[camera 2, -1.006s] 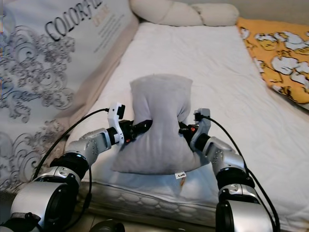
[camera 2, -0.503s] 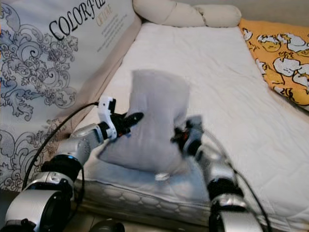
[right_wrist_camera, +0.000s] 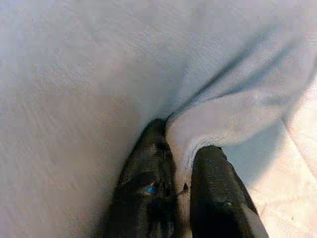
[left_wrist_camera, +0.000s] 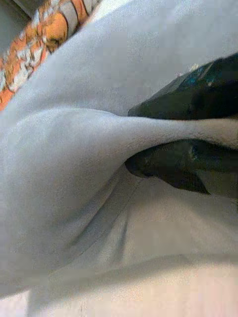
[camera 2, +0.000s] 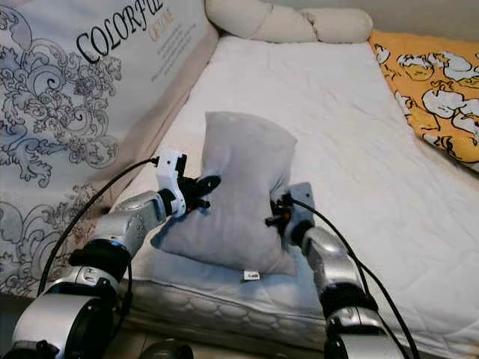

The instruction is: Clean up the room

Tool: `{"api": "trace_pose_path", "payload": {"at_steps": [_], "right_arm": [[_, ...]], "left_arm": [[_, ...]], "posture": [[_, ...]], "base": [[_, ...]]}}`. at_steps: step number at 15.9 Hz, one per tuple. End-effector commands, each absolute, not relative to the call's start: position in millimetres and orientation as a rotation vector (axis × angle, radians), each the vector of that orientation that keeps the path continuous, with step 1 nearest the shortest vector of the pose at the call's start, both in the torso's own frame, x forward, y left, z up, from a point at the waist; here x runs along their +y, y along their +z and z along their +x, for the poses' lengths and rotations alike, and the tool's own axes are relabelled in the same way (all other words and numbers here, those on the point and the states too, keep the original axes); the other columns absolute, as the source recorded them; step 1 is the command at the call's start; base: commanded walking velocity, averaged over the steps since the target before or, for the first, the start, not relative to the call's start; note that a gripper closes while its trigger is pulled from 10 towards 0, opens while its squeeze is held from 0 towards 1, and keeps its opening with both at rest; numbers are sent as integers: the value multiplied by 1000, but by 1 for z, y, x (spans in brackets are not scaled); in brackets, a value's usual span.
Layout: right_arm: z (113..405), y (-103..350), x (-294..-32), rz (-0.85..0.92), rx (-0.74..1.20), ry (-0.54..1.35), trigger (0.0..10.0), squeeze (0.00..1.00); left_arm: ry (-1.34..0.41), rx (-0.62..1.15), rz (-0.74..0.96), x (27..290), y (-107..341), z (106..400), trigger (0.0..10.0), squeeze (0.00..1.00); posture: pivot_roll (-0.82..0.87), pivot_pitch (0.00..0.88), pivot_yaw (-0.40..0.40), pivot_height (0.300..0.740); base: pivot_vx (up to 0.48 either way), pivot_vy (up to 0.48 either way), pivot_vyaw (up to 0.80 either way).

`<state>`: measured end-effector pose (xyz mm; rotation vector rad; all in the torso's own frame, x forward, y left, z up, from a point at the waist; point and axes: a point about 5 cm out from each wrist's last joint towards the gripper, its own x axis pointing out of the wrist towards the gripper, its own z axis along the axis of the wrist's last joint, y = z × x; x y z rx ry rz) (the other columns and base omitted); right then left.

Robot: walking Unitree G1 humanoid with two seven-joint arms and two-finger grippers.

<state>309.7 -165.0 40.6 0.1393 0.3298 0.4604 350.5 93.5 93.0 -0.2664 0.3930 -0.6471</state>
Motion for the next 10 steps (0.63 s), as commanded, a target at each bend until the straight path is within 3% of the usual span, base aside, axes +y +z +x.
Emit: {"api": "trace_pose_path", "payload": {"at_steps": [1,5,10], "right_arm": [[311,49,-170,176,270,439,10000,1000],[291,58,-194,213,165,327,10000,1000],[266,94,-184,251,5,186,10000,1000]], "left_arm": [[-634,373,-207,92,98,354,0,0],[-609,199,102,117,130,368,0,0],[-605,46,201,127,139,352,0,0]], "posture": [[-51,0,49,740],[-55,0,60,740],[-69,0,68,740]], "base": [[0,0,0],[0,0,0],[0,0,0]]}}
